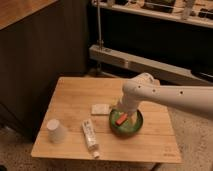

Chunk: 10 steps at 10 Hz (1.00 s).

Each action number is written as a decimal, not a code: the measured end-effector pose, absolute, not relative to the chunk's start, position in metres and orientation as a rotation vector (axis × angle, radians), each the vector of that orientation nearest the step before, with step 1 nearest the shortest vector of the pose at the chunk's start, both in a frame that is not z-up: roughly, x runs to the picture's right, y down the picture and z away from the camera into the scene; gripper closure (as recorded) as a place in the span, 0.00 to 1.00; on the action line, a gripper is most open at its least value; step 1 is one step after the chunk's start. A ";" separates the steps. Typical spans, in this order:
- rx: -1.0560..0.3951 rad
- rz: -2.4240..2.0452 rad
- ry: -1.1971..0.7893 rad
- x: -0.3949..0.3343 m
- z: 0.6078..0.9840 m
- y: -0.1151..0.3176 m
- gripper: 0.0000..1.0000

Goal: Place the pepper on the white sponge

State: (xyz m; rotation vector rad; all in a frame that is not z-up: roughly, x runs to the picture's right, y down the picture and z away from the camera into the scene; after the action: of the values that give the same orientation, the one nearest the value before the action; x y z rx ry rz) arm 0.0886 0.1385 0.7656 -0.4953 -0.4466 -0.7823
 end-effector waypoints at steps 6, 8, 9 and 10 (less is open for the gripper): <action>-0.579 -0.758 -0.482 0.104 0.798 0.154 0.20; -0.579 -0.779 -0.471 0.103 0.802 0.148 0.20; -0.577 -0.788 -0.465 0.102 0.804 0.146 0.20; -0.577 -0.792 -0.458 0.104 0.807 0.145 0.20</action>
State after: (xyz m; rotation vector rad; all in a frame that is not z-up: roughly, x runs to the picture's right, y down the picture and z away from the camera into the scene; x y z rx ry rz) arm 0.1043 0.1450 0.8073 -0.5771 -0.4576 -0.7924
